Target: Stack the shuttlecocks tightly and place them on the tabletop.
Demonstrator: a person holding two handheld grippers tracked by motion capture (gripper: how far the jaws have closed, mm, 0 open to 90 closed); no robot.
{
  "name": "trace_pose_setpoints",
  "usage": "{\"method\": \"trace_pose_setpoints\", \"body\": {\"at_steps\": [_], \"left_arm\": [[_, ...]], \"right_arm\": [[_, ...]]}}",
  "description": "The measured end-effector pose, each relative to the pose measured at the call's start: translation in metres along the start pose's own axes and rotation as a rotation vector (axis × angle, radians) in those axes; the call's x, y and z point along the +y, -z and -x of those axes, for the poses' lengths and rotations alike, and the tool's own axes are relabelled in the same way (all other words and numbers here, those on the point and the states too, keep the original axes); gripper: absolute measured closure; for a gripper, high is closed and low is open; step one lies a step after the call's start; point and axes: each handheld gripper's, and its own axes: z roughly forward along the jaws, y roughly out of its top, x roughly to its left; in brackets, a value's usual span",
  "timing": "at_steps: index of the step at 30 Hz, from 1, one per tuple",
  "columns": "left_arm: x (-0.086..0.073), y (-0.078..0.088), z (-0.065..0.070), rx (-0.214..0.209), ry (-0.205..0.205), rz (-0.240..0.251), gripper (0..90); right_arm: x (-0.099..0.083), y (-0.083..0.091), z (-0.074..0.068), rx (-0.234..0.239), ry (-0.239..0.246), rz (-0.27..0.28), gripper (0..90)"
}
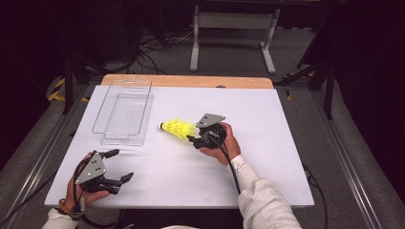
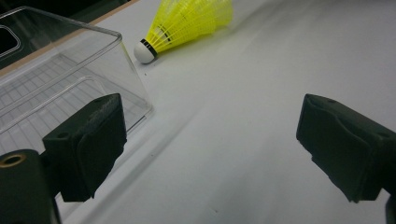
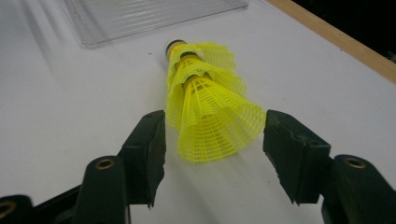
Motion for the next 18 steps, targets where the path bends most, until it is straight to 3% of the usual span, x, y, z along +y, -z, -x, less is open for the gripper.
{"method": "trace_pose_setpoints", "body": {"at_steps": [10,18], "left_arm": [[-0.001,-0.002,-0.001,-0.001,0.007,-0.007,9.5],[-0.002,-0.003,-0.002,-0.002,0.013,-0.009,9.5]], "right_arm": [[0.001,0.016,0.0,-0.039,-0.01,0.039,34.7],[-0.002,0.024,0.001,-0.087,-0.014,0.056,25.2]]}}
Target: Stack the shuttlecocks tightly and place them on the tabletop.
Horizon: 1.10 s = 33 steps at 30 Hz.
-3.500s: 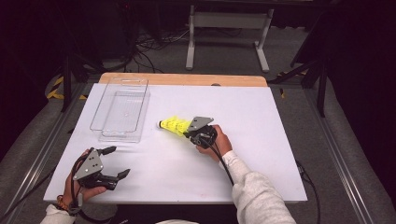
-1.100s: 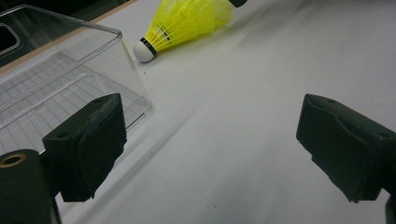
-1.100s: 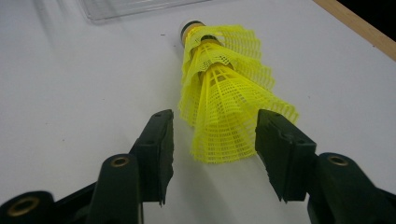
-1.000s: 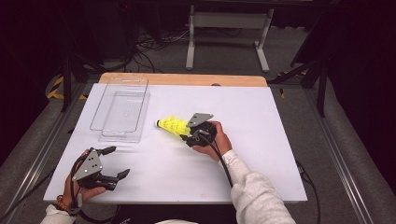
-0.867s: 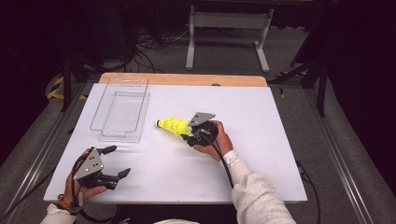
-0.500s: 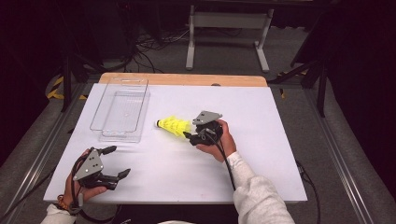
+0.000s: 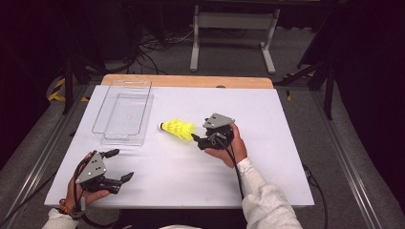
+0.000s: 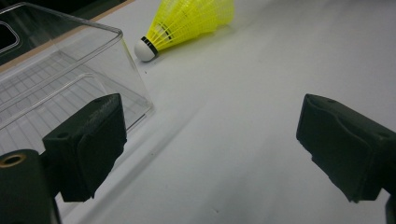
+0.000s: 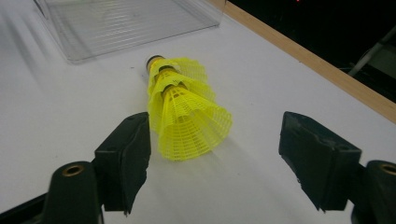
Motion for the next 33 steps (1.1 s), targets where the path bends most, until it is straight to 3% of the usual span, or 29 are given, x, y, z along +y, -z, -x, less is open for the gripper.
{"method": "trace_pose_setpoints", "body": {"at_steps": [13,21,33], "left_arm": [[0.0,-0.003,0.0,-0.016,-0.001,-0.006,9.5],[0.0,-0.004,-0.002,-0.031,-0.008,-0.003,9.5],[0.001,-0.006,-0.001,-0.028,-0.008,-0.007,9.5]], "right_arm": [[-0.01,0.012,0.007,-0.023,-0.054,0.068,15.4],[-0.009,0.019,0.005,-0.04,-0.049,0.092,14.0],[-0.015,0.021,0.001,-0.038,-0.029,0.073,13.9]]}}
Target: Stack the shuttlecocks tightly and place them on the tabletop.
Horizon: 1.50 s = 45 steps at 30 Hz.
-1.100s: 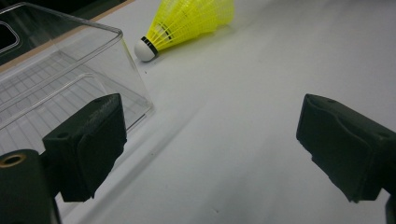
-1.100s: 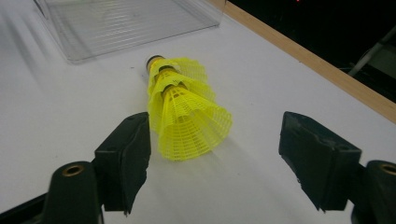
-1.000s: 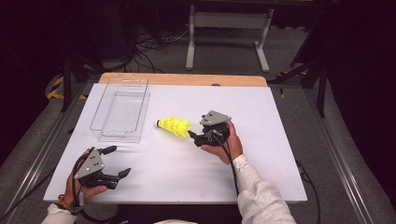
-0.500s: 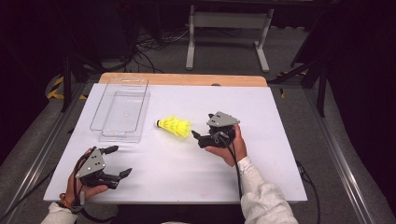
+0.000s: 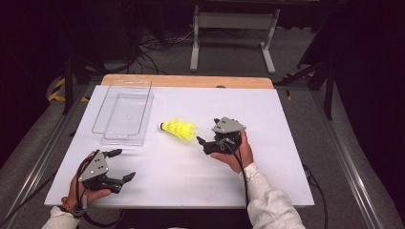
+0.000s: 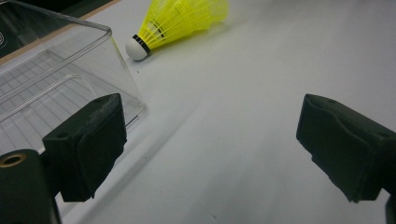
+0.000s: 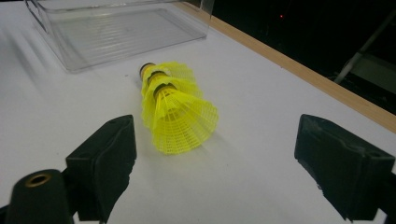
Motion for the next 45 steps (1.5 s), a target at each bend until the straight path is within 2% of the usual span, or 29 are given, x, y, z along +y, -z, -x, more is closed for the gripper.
{"method": "trace_pose_setpoints", "body": {"at_steps": [17,30,45], "left_arm": [[0.0,-0.003,0.0,0.0,0.003,-0.006,9.5],[-0.001,-0.001,0.001,0.002,0.003,-0.012,9.5],[-0.001,-0.002,0.001,0.001,0.003,-0.011,9.5]], "right_arm": [[-0.011,0.011,-0.006,0.039,0.045,0.015,13.5],[-0.019,0.023,-0.008,0.023,0.074,0.018,13.5],[-0.034,0.032,-0.016,0.029,0.103,0.013,13.5]]}}
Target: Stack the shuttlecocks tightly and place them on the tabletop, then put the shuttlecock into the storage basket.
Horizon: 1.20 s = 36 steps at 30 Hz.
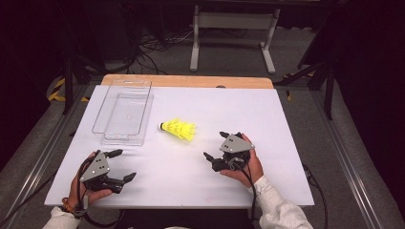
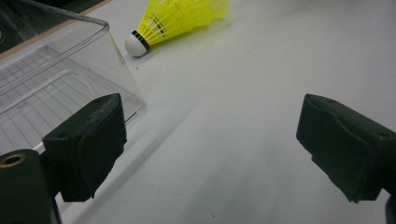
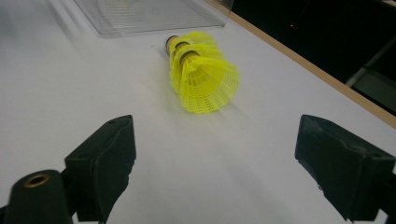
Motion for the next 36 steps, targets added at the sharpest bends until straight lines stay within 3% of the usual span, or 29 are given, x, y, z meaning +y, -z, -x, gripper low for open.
{"method": "trace_pose_setpoints", "body": {"at_steps": [15,36], "left_arm": [[-0.001,0.0,0.0,-0.011,-0.007,0.006,9.4],[-0.002,0.004,0.002,-0.017,-0.013,0.004,9.4]], "right_arm": [[-0.016,0.001,-0.016,0.035,0.03,-0.024,13.5],[-0.011,-0.018,-0.033,0.084,0.077,-0.048,13.5]]}}
